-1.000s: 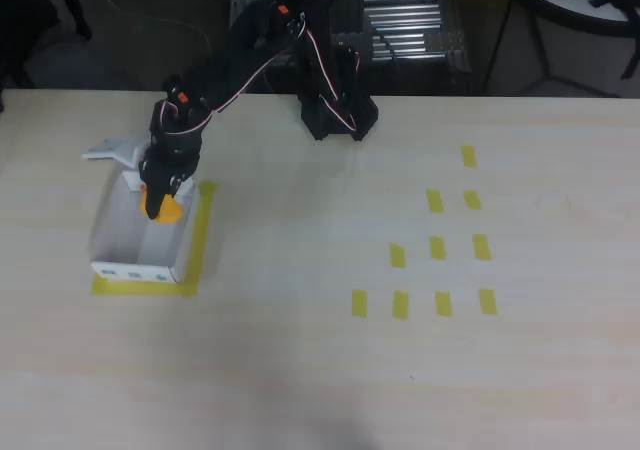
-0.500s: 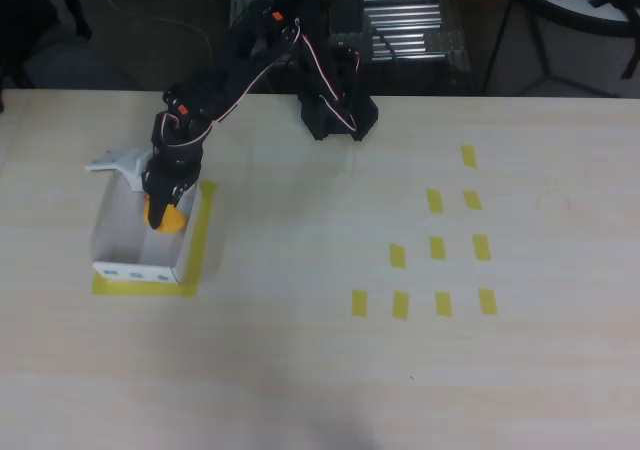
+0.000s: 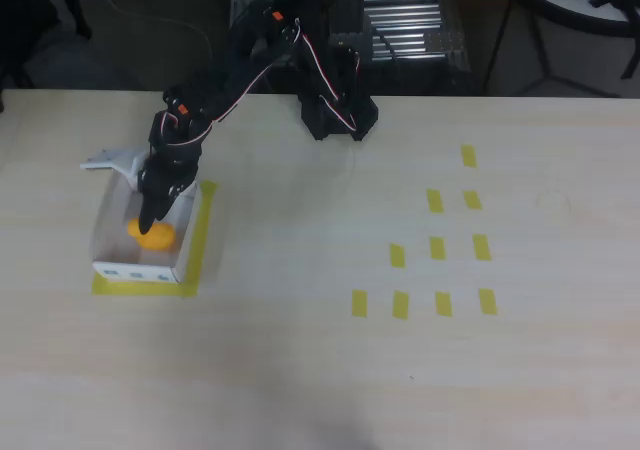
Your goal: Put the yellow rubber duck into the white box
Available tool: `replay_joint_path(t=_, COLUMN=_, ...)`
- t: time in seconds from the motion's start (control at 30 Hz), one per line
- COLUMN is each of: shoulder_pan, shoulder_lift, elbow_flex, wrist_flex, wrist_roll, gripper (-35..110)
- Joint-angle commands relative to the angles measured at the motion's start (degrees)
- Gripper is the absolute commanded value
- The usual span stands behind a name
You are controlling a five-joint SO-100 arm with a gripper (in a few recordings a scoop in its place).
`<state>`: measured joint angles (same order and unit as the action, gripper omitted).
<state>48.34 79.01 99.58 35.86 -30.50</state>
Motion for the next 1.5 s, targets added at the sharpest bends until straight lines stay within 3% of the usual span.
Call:
replay_joint_path(t=0.0, shoulder_pan=-1.85, shoulder_lift=5.10, elbow_flex=-10.11, wrist_flex=3.87, wrist_roll=6.68, gripper=7)
replay_joint_path(t=0.07, shoulder_pan=-3.08, shoulder_lift=7.47, elbow_flex=-15.29, wrist_flex=8.61, wrist_roll=12.66, gripper=0)
replay_joint_path(t=0.23, shoulder_pan=-6.15, shoulder_lift=17.14, elbow_flex=-28.65, wrist_flex=18.02, wrist_roll=28.74, gripper=0)
replay_joint_path(t=0.47, shoulder_pan=-16.79, shoulder_lift=41.13, elbow_flex=-34.63, wrist_flex=28.56, wrist_roll=37.09, gripper=0)
replay_joint_path(t=0.6, shoulder_pan=-28.92, shoulder_lift=61.00, elbow_flex=-19.42, wrist_flex=32.34, wrist_roll=37.71, gripper=0)
replay_joint_path(t=0.8, shoulder_pan=-44.65, shoulder_lift=89.91, elbow_flex=20.04, wrist_flex=32.08, wrist_roll=41.04, gripper=0)
replay_joint_path(t=1.07, shoulder_pan=-48.16, shoulder_lift=107.58, elbow_flex=52.12, wrist_flex=36.74, wrist_roll=42.63, gripper=0)
replay_joint_path(t=1.47, shoulder_pan=-47.81, shoulder_lift=112.06, elbow_flex=73.30, wrist_flex=32.78, wrist_roll=42.28, gripper=0)
